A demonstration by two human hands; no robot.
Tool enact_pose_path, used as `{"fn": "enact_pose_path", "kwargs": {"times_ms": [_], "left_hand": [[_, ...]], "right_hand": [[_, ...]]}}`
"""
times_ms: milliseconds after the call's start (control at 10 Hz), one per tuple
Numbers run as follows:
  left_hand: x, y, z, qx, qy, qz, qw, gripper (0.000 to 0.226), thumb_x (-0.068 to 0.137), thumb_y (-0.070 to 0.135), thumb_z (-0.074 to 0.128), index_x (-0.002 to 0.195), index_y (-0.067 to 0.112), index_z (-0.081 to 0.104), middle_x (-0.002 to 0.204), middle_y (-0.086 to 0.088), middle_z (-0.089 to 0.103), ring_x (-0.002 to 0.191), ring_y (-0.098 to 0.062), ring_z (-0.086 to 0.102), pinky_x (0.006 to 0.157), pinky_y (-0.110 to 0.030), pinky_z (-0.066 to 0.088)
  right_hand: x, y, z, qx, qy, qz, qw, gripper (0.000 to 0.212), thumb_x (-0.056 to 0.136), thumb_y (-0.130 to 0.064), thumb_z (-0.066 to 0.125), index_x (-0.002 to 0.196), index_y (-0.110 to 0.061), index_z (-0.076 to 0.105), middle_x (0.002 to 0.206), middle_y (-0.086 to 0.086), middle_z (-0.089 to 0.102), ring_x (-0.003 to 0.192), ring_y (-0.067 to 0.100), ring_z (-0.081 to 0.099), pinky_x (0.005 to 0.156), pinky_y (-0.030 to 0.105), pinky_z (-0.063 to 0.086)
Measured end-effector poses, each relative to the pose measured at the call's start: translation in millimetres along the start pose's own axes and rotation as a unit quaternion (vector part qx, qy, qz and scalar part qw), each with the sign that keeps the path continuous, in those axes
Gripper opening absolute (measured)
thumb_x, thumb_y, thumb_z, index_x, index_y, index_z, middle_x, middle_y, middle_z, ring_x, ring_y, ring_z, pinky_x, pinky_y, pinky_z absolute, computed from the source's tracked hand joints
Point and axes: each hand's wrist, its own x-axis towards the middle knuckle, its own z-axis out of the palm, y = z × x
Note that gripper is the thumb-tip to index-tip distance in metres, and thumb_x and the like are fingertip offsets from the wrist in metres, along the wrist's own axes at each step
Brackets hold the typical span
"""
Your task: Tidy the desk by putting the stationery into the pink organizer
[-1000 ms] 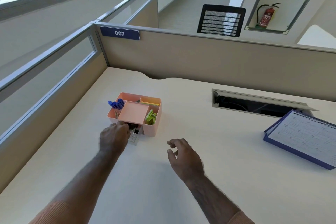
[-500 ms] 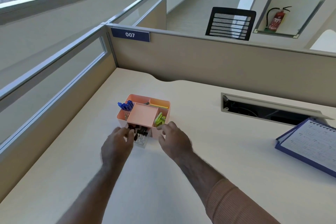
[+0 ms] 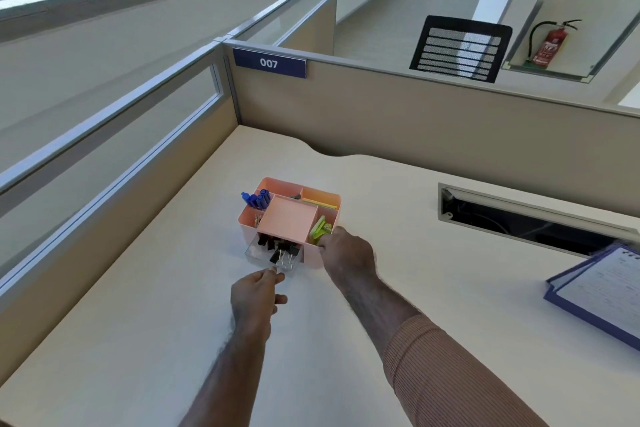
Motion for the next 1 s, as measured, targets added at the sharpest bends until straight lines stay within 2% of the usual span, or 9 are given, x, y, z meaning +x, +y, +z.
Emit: {"fn": "enact_pose_path", "kwargs": {"times_ms": [100, 300, 400, 500, 600, 700, 800, 900, 1000], "left_hand": [[-3, 9, 11, 0.002, 0.000, 0.000, 1.000, 0.026, 0.096, 0.021, 0.059, 0.113, 0.005, 0.070, 0.095, -0.002, 0.071, 0.070, -0.024, 0.068, 0.058, -0.030, 0.045], [4, 23, 31, 0.033, -0.031, -0.009, 0.999, 0.033, 0.095, 0.026, 0.062, 0.125, 0.013, 0.065, 0.108, -0.002, 0.068, 0.079, -0.020, 0.066, 0.058, -0.029, 0.046], [8, 28, 37, 0.065, -0.052, 0.001, 0.997, 0.035, 0.095, 0.029, 0.061, 0.128, 0.017, 0.064, 0.117, -0.004, 0.068, 0.080, -0.018, 0.063, 0.057, -0.026, 0.045], [10, 32, 34, 0.111, -0.062, 0.013, 0.992, 0.036, 0.095, 0.031, 0.061, 0.129, 0.018, 0.064, 0.115, -0.004, 0.068, 0.081, -0.019, 0.062, 0.057, -0.025, 0.045], [9, 29, 28, 0.160, -0.069, 0.032, 0.984, 0.038, 0.097, 0.031, 0.058, 0.131, 0.016, 0.061, 0.124, -0.004, 0.065, 0.085, -0.019, 0.062, 0.067, -0.029, 0.052], [-3, 23, 27, 0.228, -0.069, 0.070, 0.969, 0.037, 0.099, 0.030, 0.054, 0.130, 0.013, 0.061, 0.133, -0.006, 0.062, 0.100, -0.021, 0.063, 0.086, -0.039, 0.056], [-29, 9, 33, 0.309, -0.080, 0.133, 0.938, 0.040, 0.098, 0.033, 0.052, 0.135, 0.017, 0.057, 0.141, -0.005, 0.057, 0.121, -0.026, 0.059, 0.092, -0.043, 0.053], [-61, -9, 49, 0.374, -0.096, 0.211, 0.898, 0.041, 0.095, 0.038, 0.056, 0.133, 0.024, 0.057, 0.143, -0.002, 0.055, 0.123, -0.025, 0.057, 0.097, -0.048, 0.052], [-96, -27, 74, 0.453, -0.106, 0.311, 0.829, 0.048, 0.095, 0.046, 0.051, 0.140, 0.030, 0.049, 0.151, 0.004, 0.045, 0.138, -0.022, 0.043, 0.111, -0.047, 0.039]], "right_hand": [[1, -1, 1, -0.004, -0.002, 0.004, 1.000, 0.020, 0.091, -0.021, 0.060, 0.109, -0.020, 0.067, 0.100, 0.003, 0.061, 0.082, 0.028, 0.066, 0.062, 0.031, 0.045], [1, -2, 2, -0.012, 0.004, 0.010, 1.000, 0.027, 0.091, -0.029, 0.063, 0.116, -0.019, 0.066, 0.104, 0.003, 0.063, 0.086, 0.027, 0.067, 0.061, 0.030, 0.044], [0, -4, 1, 0.008, 0.000, 0.022, 1.000, 0.032, 0.091, -0.033, 0.062, 0.119, -0.018, 0.064, 0.109, 0.004, 0.063, 0.091, 0.027, 0.067, 0.067, 0.032, 0.051], [-5, -2, -1, 0.043, 0.014, 0.010, 0.999, 0.032, 0.093, -0.034, 0.057, 0.121, -0.019, 0.061, 0.111, 0.003, 0.062, 0.092, 0.028, 0.067, 0.073, 0.036, 0.055], [-20, 8, -5, 0.083, 0.053, -0.027, 0.995, 0.033, 0.096, -0.036, 0.046, 0.122, -0.020, 0.058, 0.113, 0.002, 0.060, 0.094, 0.025, 0.064, 0.066, 0.030, 0.048], [-45, 30, -6, 0.124, 0.077, -0.022, 0.989, 0.037, 0.095, -0.043, 0.044, 0.125, -0.024, 0.057, 0.119, -0.002, 0.060, 0.104, 0.019, 0.060, 0.072, 0.029, 0.049], [-78, 59, -4, 0.133, 0.073, -0.010, 0.988, 0.046, 0.094, -0.050, 0.039, 0.131, -0.025, 0.052, 0.129, -0.004, 0.056, 0.115, 0.018, 0.054, 0.091, 0.033, 0.046], [-115, 93, -7, 0.127, 0.073, 0.031, 0.989, 0.063, 0.092, -0.062, 0.024, 0.142, -0.027, 0.041, 0.146, -0.007, 0.044, 0.133, 0.014, 0.040, 0.108, 0.032, 0.035], [-153, 132, -2, 0.115, 0.052, 0.074, 0.989, 0.086, 0.082, -0.072, 0.000, 0.151, -0.026, 0.022, 0.161, -0.007, 0.017, 0.149, 0.015, 0.010, 0.120, 0.035, 0.015]]}}
